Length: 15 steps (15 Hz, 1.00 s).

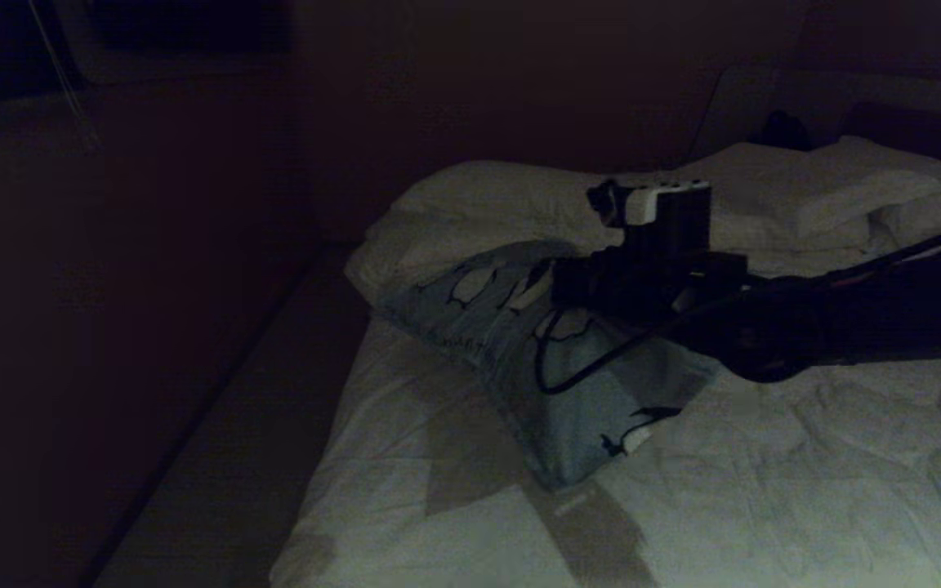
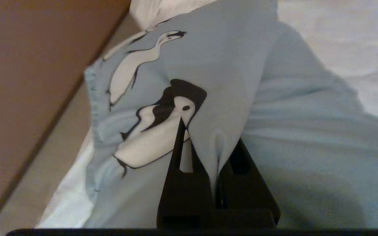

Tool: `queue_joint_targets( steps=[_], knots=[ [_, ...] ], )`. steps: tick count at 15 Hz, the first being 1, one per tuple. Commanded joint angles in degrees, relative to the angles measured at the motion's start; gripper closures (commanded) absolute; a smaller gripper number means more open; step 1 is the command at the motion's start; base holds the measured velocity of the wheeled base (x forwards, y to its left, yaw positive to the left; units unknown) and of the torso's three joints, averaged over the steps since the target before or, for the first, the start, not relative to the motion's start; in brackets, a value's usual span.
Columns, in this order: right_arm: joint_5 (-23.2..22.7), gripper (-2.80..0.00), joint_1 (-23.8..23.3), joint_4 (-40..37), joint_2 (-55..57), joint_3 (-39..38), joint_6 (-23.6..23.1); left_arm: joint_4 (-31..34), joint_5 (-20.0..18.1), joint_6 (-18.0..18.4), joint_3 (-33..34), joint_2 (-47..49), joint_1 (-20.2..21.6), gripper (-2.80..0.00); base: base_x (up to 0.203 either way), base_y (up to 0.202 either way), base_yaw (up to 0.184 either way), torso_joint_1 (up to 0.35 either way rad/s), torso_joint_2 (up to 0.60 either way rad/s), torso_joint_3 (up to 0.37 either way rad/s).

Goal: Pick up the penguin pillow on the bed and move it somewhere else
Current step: Place the pillow at the end of the bed

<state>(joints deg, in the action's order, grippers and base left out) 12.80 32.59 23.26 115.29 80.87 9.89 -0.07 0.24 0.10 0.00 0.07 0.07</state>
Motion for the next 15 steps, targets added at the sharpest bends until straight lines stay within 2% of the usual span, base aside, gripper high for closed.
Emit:
queue_joint_targets(
  steps=[1, 7, 10, 15],
  knots=[
    [3.7, 0.0, 2.5, 0.1, 4.7, 1.5, 0.0, 0.0, 0.0, 0.0, 0.0, 0.0, 0.0, 0.0, 0.0, 0.0, 0.0, 0.0, 0.0, 0.0],
    [5.5, 0.0, 7.6, -0.6, 10.9, 9.6, -0.9, 0.0, 0.0, 0.0, 0.0, 0.0, 0.0, 0.0, 0.0, 0.0, 0.0, 0.0, 0.0, 0.0],
    [5.3, 0.0, 8.3, -0.4, 13.2, 12.0, -3.1, 0.0, 0.0, 0.0, 0.0, 0.0, 0.0, 0.0, 0.0, 0.0, 0.0, 0.0, 0.0, 0.0],
    [5.2, 0.0, 9.9, -0.3, 17.3, 16.4, -3.6, 0.0, 0.0, 0.0, 0.0, 0.0, 0.0, 0.0, 0.0, 0.0, 0.0, 0.0, 0.0, 0.0]
  ],
)
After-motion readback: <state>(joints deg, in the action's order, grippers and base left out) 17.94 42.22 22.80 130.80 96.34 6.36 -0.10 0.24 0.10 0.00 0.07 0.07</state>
